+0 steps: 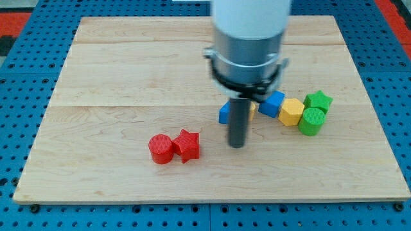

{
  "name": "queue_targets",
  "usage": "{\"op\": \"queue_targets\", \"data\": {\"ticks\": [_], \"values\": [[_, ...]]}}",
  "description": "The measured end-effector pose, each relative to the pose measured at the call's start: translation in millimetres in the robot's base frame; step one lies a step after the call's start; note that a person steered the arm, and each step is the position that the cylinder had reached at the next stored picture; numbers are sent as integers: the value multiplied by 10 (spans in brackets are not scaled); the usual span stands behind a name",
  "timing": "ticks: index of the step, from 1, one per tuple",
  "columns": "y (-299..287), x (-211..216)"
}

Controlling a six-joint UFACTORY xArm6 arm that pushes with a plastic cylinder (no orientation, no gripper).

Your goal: Move the green star diagonally top left to yellow heart

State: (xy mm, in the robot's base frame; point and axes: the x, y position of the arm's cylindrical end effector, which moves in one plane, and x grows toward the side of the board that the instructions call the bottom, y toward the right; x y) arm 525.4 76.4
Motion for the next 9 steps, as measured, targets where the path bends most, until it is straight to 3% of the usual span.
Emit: {"op": "queue_targets", "data": {"ticks": [1,7,8,9], "values": [[1030,236],[1584,-1112],[1115,-1434],[117,-1812]]}}
